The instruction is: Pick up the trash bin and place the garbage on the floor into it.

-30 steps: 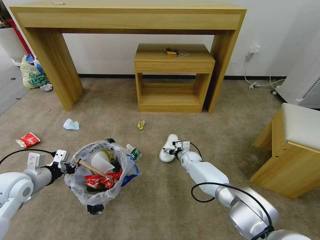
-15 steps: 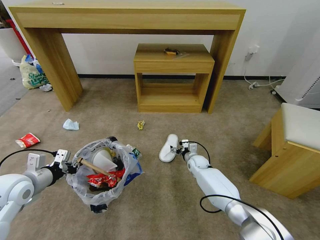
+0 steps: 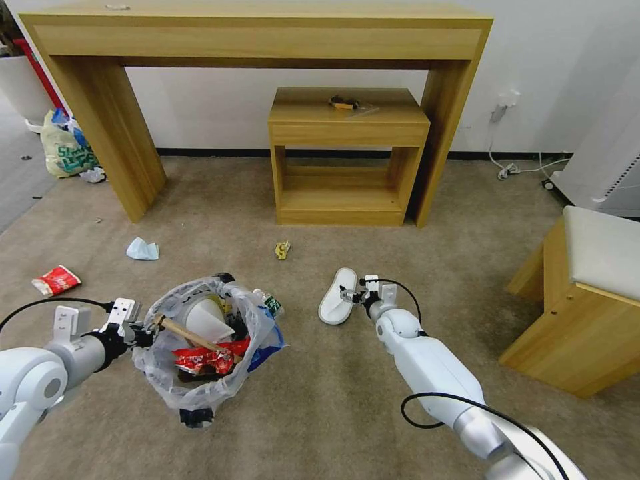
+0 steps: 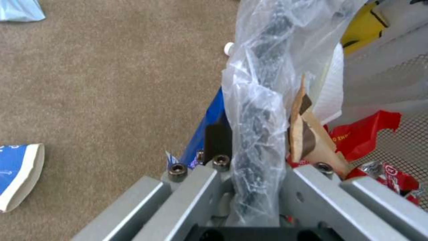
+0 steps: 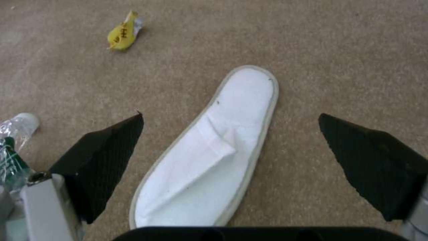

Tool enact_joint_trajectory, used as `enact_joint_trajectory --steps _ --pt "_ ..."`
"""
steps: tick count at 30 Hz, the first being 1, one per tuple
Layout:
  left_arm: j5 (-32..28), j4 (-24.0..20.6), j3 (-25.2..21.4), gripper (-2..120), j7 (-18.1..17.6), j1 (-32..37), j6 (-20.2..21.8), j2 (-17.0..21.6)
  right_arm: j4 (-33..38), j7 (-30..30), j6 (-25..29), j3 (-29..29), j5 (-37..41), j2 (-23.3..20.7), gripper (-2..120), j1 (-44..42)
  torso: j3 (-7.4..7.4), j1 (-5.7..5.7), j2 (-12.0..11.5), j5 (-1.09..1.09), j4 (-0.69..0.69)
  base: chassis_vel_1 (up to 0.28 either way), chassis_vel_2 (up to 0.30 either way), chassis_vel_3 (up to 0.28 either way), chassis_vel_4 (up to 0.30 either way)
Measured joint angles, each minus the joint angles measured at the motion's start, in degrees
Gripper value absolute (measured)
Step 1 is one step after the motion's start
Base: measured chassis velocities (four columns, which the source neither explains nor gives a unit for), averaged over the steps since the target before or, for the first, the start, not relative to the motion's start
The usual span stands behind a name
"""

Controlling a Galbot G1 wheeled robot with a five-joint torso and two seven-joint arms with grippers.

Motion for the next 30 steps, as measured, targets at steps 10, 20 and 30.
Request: enact_joint_trajectory --steps 10,20,30 --pt "0.03 -0.06 0.04 0 0.32 -0.1 0.0 0.2 0.15 -0.01 -0.11 0.59 -0.55 -0.01 100 -0.8 0.0 0.0 0.0 0.0 0.0 -0.003 0.003 0.003 -0.005" --pt "0.12 -0.1 0.16 0 0.5 -0.23 0.0 0.27 -1.05 0.85 -2.04 -0.51 0.63 0.98 100 -0.78 0.01 0.0 0.0 0.0 0.0 -0.079 0.085 0.091 -0.083" --pt "0.12 -0.36 0.05 0 0.48 -0.03 0.0 0.52 -5.62 5.29 -7.24 -3.16 7.95 4.21 100 0.26 0.0 0.01 0.0 -0.01 0.02 -0.011 0.015 0.016 -0.012"
